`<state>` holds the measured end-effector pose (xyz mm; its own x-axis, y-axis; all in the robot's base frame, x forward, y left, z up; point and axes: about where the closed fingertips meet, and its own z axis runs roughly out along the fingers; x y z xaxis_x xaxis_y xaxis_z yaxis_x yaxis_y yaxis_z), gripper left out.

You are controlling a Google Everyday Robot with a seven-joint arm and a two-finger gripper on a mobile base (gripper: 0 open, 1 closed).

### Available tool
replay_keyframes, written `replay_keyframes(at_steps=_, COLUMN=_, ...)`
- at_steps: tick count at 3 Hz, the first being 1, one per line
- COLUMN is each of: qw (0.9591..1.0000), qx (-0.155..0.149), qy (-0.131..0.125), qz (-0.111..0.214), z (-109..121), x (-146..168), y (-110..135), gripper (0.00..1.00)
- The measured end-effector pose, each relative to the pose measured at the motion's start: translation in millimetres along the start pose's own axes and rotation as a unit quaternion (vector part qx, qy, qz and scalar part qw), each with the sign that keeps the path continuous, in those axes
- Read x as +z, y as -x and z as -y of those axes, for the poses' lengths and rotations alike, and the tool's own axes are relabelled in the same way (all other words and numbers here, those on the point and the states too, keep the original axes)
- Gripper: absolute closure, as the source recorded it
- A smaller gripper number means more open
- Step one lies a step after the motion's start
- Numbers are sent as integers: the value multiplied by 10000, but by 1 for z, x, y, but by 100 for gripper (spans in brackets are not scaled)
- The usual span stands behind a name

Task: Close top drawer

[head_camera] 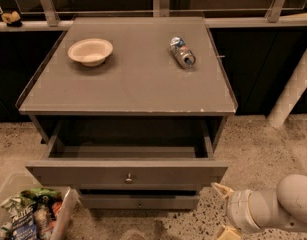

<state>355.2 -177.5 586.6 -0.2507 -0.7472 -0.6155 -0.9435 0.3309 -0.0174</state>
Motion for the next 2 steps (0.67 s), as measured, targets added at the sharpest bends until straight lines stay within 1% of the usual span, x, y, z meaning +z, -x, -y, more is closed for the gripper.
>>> replay_keyframes(at_steps=1, qw=10000, qx=0, qy=0, qz=0, z=0, x=0, y=0, gripper=0)
replay_keyframes(at_steps=2, qw=9997, qx=-222, qy=-112, qz=19, z=35, x=0, y=13, gripper=0)
